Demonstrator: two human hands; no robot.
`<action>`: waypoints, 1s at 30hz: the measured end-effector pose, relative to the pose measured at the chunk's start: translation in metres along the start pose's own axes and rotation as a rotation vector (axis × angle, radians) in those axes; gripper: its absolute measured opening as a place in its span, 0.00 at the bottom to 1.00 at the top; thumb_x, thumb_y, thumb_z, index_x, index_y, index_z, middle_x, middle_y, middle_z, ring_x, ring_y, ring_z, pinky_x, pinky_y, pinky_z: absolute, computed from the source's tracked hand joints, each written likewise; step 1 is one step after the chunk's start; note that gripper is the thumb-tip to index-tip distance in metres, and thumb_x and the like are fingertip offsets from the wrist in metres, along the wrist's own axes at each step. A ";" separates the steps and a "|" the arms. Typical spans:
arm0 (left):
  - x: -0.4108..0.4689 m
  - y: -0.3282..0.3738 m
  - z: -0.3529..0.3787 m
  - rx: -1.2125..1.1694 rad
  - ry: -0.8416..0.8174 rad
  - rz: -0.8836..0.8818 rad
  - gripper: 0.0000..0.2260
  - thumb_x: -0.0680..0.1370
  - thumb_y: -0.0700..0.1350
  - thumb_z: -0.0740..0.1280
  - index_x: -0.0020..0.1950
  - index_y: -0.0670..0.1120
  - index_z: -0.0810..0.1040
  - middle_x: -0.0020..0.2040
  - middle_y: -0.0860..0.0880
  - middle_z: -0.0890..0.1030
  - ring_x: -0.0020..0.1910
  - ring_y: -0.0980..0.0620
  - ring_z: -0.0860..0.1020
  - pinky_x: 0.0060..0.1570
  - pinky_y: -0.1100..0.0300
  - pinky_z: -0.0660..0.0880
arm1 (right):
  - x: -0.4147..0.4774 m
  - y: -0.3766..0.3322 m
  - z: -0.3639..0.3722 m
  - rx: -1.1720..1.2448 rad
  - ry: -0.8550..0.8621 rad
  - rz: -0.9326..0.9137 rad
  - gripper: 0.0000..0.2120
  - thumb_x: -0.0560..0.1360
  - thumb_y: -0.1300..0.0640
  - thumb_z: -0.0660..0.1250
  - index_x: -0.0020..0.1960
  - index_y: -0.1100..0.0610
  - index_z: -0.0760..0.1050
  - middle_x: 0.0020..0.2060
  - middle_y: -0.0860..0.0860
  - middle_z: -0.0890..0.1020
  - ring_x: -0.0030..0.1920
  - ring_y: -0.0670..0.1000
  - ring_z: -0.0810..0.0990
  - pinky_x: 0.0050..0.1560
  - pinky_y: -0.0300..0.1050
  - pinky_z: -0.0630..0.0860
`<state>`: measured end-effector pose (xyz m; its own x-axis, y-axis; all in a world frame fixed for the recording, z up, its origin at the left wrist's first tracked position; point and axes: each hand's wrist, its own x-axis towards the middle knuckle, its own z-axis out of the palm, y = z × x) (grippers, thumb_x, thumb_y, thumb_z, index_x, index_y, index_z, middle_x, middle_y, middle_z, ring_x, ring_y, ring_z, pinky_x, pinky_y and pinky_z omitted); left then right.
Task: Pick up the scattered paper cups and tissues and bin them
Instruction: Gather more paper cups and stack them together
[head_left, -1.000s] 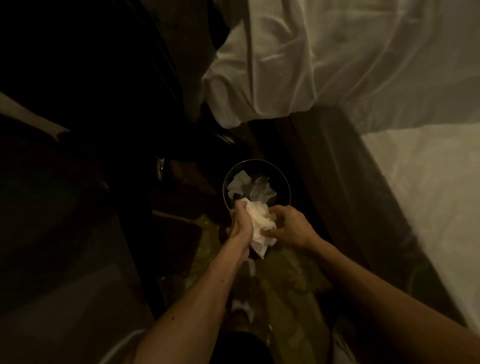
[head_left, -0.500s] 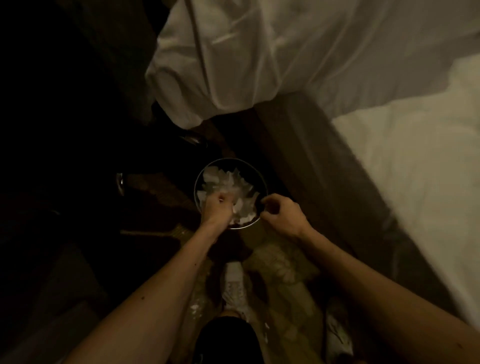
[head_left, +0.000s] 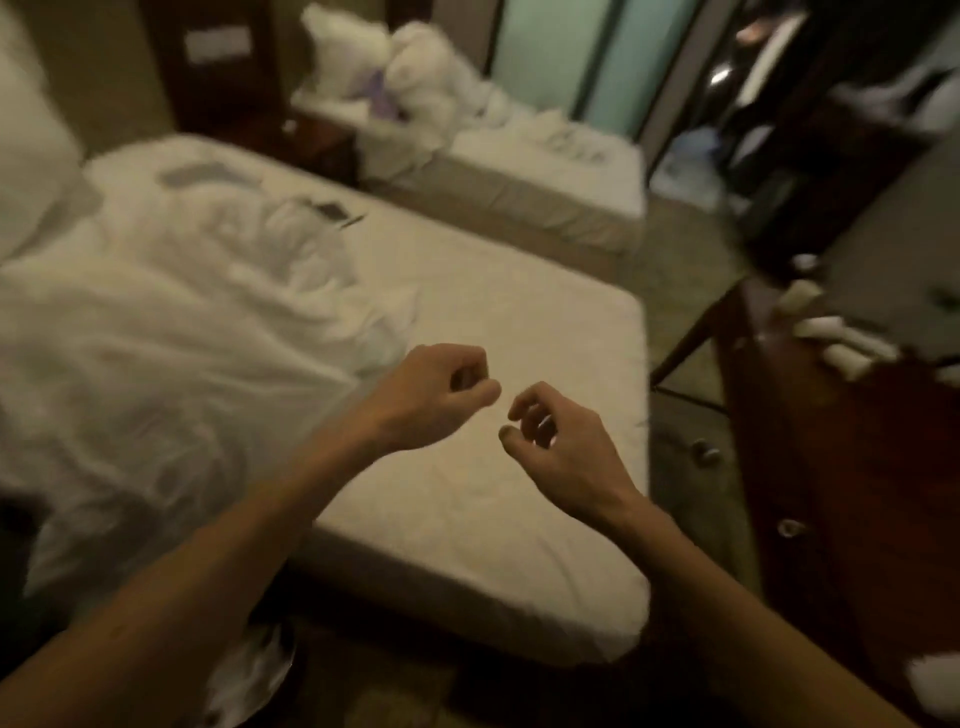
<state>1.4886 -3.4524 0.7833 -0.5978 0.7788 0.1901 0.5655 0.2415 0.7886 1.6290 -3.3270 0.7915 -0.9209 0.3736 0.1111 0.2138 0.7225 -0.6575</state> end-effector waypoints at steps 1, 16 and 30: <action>0.012 0.046 0.005 0.030 -0.025 0.088 0.15 0.77 0.45 0.68 0.32 0.46 0.71 0.28 0.52 0.70 0.29 0.55 0.66 0.33 0.55 0.66 | -0.017 0.002 -0.040 -0.005 0.053 -0.001 0.06 0.75 0.53 0.70 0.48 0.49 0.73 0.35 0.46 0.78 0.35 0.46 0.76 0.36 0.42 0.76; 0.024 0.482 0.280 -0.084 -0.752 1.021 0.12 0.79 0.46 0.68 0.36 0.57 0.74 0.32 0.56 0.75 0.31 0.59 0.73 0.32 0.67 0.68 | -0.370 0.133 -0.371 -0.085 0.782 0.325 0.08 0.75 0.49 0.69 0.53 0.46 0.74 0.39 0.44 0.79 0.38 0.45 0.80 0.38 0.41 0.79; -0.053 0.487 0.645 -0.413 -1.409 0.583 0.17 0.75 0.59 0.64 0.37 0.48 0.79 0.33 0.48 0.78 0.30 0.51 0.75 0.31 0.62 0.72 | -0.567 0.296 -0.270 0.351 1.388 1.226 0.04 0.73 0.55 0.72 0.46 0.48 0.79 0.34 0.48 0.79 0.35 0.41 0.75 0.38 0.39 0.75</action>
<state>2.1621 -3.0026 0.7806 0.7573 0.6526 0.0236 0.1915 -0.2565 0.9474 2.3022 -3.1682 0.7350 0.5899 0.7934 -0.1501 0.2283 -0.3422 -0.9115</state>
